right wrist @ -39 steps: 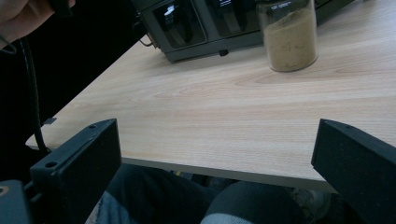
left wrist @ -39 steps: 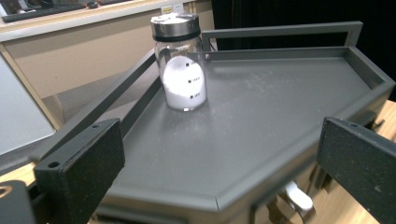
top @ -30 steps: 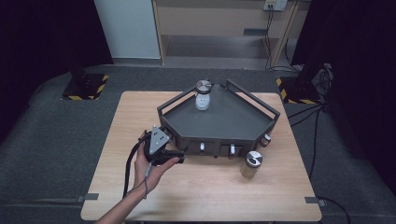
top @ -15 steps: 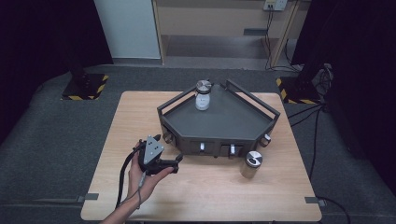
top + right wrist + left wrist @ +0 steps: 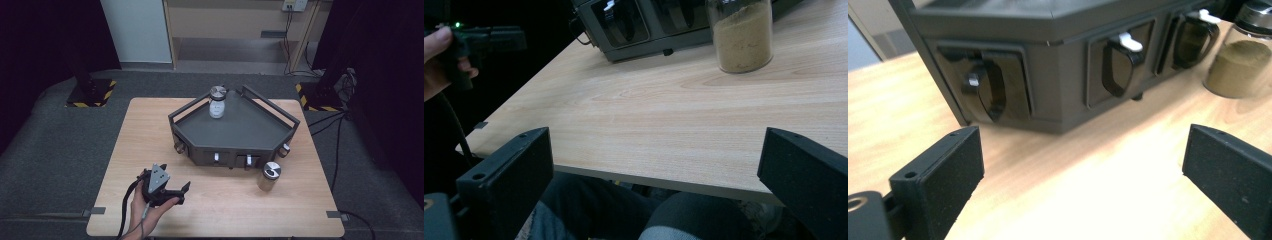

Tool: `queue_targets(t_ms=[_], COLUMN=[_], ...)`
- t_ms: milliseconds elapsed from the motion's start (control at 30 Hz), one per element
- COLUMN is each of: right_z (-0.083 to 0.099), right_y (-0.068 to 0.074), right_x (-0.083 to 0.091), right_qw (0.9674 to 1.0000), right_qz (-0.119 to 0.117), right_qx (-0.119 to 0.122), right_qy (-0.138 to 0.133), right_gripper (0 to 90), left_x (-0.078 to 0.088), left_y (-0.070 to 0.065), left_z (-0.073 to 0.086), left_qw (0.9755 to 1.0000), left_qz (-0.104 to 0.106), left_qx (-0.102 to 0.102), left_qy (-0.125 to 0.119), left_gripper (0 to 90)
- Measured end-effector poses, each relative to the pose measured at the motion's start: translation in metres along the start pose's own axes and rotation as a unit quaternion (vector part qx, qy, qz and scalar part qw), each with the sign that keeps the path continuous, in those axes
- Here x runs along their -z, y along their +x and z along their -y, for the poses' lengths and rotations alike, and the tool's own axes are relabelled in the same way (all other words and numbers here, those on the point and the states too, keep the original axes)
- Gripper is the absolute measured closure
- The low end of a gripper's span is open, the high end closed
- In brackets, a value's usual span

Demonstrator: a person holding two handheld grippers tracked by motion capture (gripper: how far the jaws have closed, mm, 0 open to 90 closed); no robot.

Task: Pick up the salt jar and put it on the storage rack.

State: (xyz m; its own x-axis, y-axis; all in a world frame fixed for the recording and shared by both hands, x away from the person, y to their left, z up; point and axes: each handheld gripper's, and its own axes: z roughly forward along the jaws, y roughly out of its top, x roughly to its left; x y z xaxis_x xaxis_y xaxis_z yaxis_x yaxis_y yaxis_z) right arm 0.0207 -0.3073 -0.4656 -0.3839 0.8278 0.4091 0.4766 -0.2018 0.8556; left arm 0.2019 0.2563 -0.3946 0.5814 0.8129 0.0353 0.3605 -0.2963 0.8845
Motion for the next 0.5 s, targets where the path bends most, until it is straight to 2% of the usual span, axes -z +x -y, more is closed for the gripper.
queue_targets(t_ms=[200,367,500], right_z=[0.000,0.000,-0.001], right_y=[0.000,0.001,0.000], right_x=[-0.001,-0.001,-0.002], right_qw=[1.0000,1.0000,1.0000], right_qz=[0.000,0.002,0.003], right_qx=[0.000,-0.001,0.000], right_qy=[0.002,0.002,0.002], right_gripper=[1.6,1.6,1.6], left_x=[0.007,0.016,0.019], left_y=[0.000,-0.004,-0.007], left_z=[0.009,0.015,0.017], left_qw=[0.9996,0.9986,0.9972], left_qz=[0.005,0.000,0.008], left_qx=[0.011,0.036,0.043], left_qy=[0.026,0.038,0.061], left_gripper=[2.9,4.2,4.1])
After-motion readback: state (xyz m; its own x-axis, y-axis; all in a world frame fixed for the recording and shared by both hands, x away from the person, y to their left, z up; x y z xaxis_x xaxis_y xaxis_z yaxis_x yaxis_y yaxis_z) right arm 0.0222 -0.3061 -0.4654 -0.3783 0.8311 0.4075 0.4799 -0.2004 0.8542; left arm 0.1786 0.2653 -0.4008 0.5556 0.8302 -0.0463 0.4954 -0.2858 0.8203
